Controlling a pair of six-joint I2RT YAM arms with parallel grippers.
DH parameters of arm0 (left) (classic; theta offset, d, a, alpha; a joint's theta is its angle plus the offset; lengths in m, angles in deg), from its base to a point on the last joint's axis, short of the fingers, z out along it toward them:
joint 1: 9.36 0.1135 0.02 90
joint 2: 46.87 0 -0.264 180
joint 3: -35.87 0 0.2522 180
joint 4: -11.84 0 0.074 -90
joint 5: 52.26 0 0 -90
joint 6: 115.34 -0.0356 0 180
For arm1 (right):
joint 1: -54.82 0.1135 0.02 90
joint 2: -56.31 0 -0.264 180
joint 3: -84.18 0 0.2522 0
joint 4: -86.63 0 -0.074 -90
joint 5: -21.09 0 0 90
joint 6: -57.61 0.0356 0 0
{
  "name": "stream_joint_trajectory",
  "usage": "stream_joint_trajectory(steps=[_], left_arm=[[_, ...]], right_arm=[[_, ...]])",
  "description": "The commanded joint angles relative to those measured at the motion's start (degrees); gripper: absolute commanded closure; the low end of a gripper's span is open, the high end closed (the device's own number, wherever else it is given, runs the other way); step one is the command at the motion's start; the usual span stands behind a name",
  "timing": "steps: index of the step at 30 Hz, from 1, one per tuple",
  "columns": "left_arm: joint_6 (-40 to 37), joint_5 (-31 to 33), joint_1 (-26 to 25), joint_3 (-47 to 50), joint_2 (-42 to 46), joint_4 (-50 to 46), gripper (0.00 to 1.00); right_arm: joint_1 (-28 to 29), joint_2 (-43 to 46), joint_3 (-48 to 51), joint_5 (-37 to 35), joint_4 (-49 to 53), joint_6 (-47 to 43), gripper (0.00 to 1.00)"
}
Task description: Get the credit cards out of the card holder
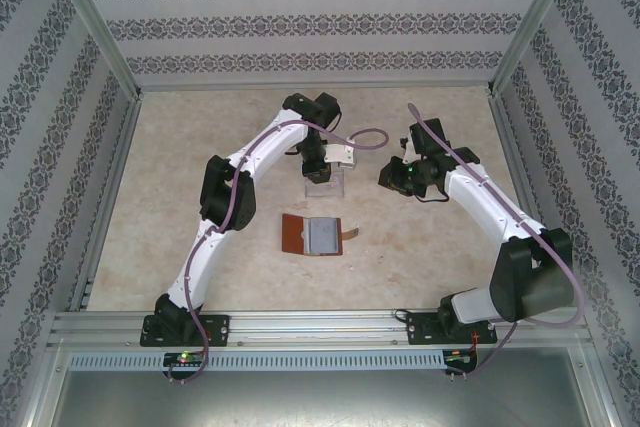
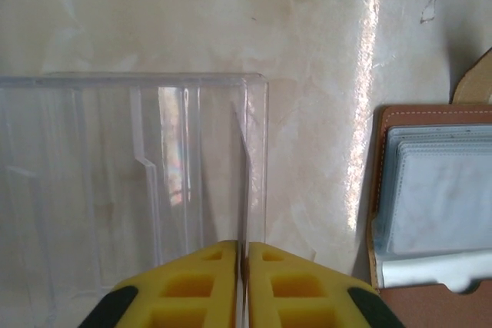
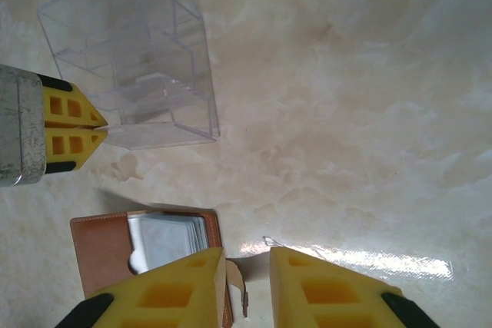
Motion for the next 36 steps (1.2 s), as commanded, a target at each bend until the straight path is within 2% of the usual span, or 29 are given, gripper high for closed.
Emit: stream_joint_trajectory(steps=[1,5,11,16,19,30,36], left_arm=[[-2.0,1.06,-0.69,-2.27,-0.98,-4.05,0.86],[-2.22,1.67,-0.68,-3.44,-0.87,-3.75,0.8],[-2.39,2.26,-0.62,-3.83,-0.93,-2.92,0.79],[-2.38,-2.0,-0.7,-3.92,-0.89,-4.63,0.7],[-1.99,-2.79,-0.66,-3.63,-1.19,-4.69,0.68],[-1.64,-1.1,-0.67,-3.65,-3.41,-4.18,0.69],[-1.89,-0.73,-0.66,-3.73,-3.61,-4.14,0.79]], right_arm=[[-0.48,1.49,0.81,0.24,-0.06,0.52,0.76],[-0.47,1.84,0.9,0.11,0.01,0.62,0.76],[-0.55,2.65,1.38,-0.24,-0.01,0.8,0.76],[-0.43,2.85,1.87,-0.19,-0.21,1.08,0.76],[-0.31,2.92,2.02,-0.19,-0.45,1.26,0.76],[-0.2,2.75,2.19,-0.28,-0.52,1.09,0.76],[-0.2,2.57,2.32,-0.2,-0.72,1.12,0.76]])
